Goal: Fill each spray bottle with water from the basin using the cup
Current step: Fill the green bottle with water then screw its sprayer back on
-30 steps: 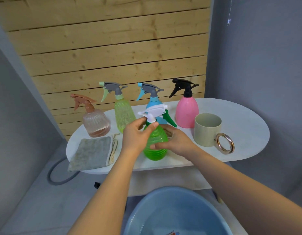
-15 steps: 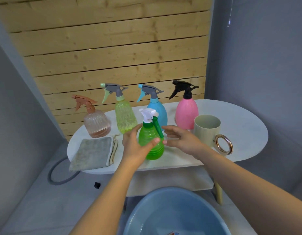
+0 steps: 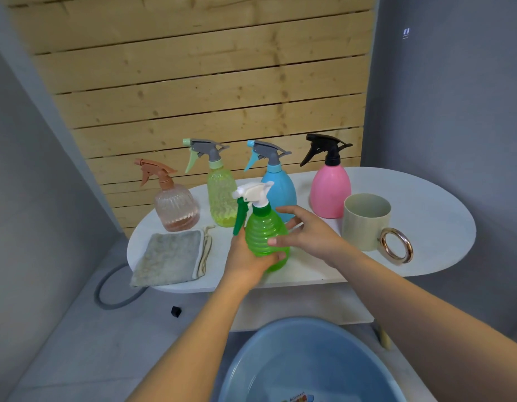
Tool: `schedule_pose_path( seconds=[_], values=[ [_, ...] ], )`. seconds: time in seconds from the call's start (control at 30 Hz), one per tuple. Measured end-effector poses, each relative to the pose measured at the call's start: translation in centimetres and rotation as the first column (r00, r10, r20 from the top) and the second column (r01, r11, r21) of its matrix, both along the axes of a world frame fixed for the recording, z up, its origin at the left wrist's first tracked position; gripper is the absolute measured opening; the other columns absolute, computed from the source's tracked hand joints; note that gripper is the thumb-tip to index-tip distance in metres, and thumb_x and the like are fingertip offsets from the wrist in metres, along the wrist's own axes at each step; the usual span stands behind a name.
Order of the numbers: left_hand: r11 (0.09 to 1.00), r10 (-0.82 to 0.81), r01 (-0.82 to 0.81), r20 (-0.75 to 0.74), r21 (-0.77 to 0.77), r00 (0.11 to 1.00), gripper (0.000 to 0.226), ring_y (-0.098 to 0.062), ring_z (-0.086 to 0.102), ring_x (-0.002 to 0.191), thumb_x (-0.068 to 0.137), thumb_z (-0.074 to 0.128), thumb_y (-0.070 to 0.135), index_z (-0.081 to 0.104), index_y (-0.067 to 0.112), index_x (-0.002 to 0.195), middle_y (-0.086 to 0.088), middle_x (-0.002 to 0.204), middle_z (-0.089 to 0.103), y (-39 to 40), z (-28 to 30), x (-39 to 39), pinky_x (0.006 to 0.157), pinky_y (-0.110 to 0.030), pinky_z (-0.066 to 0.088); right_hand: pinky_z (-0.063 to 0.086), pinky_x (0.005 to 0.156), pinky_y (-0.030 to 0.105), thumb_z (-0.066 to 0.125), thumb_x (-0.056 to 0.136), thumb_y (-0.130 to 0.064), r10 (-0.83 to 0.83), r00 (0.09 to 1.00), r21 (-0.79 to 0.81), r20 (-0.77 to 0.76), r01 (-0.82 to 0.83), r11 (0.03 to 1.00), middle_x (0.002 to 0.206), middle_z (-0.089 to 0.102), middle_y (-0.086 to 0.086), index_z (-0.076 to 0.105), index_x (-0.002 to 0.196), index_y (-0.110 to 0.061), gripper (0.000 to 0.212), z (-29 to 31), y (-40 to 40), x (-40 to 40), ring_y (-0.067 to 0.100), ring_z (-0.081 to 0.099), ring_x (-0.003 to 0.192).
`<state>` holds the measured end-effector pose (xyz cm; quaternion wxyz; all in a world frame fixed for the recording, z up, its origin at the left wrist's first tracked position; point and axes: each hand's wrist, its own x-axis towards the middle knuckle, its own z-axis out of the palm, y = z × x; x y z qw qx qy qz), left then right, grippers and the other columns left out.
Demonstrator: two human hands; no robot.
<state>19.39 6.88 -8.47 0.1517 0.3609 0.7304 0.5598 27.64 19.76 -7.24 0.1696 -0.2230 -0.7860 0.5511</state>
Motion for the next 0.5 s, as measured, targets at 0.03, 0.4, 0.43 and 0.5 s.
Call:
schedule_pose_path(
  seconds=[0.03, 0.4, 0.43, 0.5],
  values=[
    [1.000, -0.006, 0.006, 0.009, 0.000, 1.000, 0.066, 0.012, 0.060, 0.079, 0.064, 0.079, -0.010, 0.042, 0.040, 0.088, 0.021, 0.093, 0.057, 0.0, 0.2, 0.2, 0.074, -0.014, 0.047, 0.042, 0.075, 0.019, 0.084, 0.067, -0.025, 0.000, 1.000, 0.027, 0.010, 0.000, 1.000, 0.106, 0.049, 0.001, 0.052, 0.127, -0.030, 0.068, 0.0, -0.2, -0.1, 0.010, 0.053, 0.089],
    [1.000, 0.015, -0.018, 0.108, 0.022, 0.994, 0.067, 0.016, 0.058, 0.075, 0.063, 0.084, 0.001, 0.047, 0.029, 0.112, 0.020, 0.096, 0.060, 0.3, 0.9, 0.5, 0.064, -0.006, 0.046, 0.046, 0.077, 0.012, 0.082, 0.070, -0.030, -0.021, 0.999, -0.037, -0.031, 0.020, 0.999, 0.099, 0.063, -0.014, 0.050, 0.124, -0.024, 0.064, 2.3, -1.8, 0.5, -0.001, 0.059, 0.091],
    [0.999, 0.009, -0.013, 0.110, 0.038, 0.994, 0.069, 0.020, 0.057, 0.074, 0.064, 0.083, 0.001, 0.048, 0.028, 0.117, 0.020, 0.097, 0.060, 0.3, 1.3, 0.8, 0.064, -0.004, 0.046, 0.048, 0.080, 0.017, 0.082, 0.069, -0.031, -0.048, 0.998, -0.028, -0.040, 0.047, 0.999, 0.101, 0.064, -0.011, 0.050, 0.124, -0.024, 0.064, 2.7, -1.7, 0.8, 0.003, 0.061, 0.093],
    [0.997, -0.021, 0.013, 0.107, 0.076, 0.994, 0.074, 0.022, 0.056, 0.077, 0.065, 0.083, 0.002, 0.048, 0.027, 0.125, 0.019, 0.102, 0.061, 0.7, 2.0, 1.4, 0.066, -0.004, 0.047, 0.051, 0.085, 0.028, 0.083, 0.067, -0.033, -0.094, 0.995, 0.022, -0.037, 0.095, 0.995, 0.103, 0.066, -0.006, 0.051, 0.122, -0.022, 0.065, 3.8, -1.5, 1.3, 0.010, 0.062, 0.097]
  ],
)
